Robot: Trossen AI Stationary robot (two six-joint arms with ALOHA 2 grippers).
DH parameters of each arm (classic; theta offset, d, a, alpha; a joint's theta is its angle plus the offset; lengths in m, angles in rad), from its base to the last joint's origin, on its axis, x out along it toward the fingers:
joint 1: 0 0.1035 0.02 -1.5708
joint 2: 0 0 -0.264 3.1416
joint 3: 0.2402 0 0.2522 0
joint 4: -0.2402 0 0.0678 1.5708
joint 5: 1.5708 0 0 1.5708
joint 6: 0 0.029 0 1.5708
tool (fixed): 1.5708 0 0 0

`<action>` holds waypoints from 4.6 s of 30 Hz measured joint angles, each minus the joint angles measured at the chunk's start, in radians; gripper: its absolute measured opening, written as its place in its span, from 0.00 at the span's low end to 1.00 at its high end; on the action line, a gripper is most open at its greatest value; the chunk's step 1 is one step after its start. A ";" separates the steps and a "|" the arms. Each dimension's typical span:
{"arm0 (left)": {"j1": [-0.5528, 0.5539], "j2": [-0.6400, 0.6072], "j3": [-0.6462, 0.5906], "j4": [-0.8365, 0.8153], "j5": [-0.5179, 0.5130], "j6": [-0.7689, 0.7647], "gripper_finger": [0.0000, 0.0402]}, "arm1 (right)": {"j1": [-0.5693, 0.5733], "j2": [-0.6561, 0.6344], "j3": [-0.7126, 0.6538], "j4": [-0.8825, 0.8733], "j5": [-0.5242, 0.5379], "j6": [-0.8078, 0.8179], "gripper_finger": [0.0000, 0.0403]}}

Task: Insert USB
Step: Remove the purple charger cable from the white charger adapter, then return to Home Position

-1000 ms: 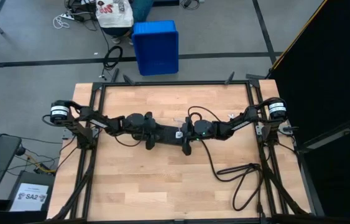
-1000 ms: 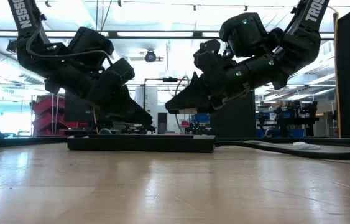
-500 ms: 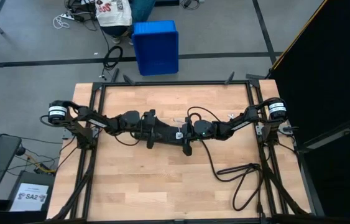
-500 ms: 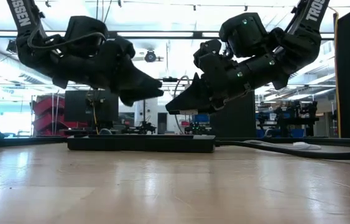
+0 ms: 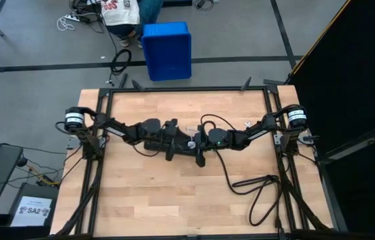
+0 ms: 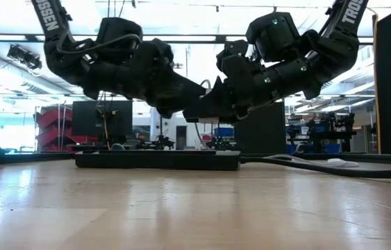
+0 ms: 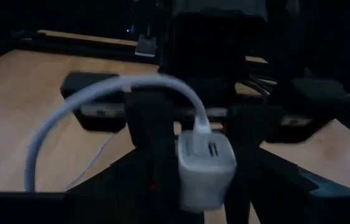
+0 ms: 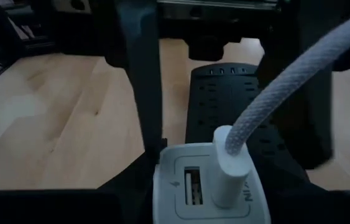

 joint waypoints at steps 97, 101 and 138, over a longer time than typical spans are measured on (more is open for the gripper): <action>0.053 -0.021 0.049 -0.057 0.027 0.077 0.00 | 0.053 0.001 0.000 -0.304 -0.453 0.243 0.62; 0.053 -0.021 0.049 -0.075 0.027 0.077 0.01 | 0.052 0.001 0.000 -0.276 -0.477 0.243 0.70; 0.331 -0.019 0.225 -0.781 -0.027 0.030 0.56 | -0.059 -0.006 0.000 -0.230 -0.548 0.193 0.50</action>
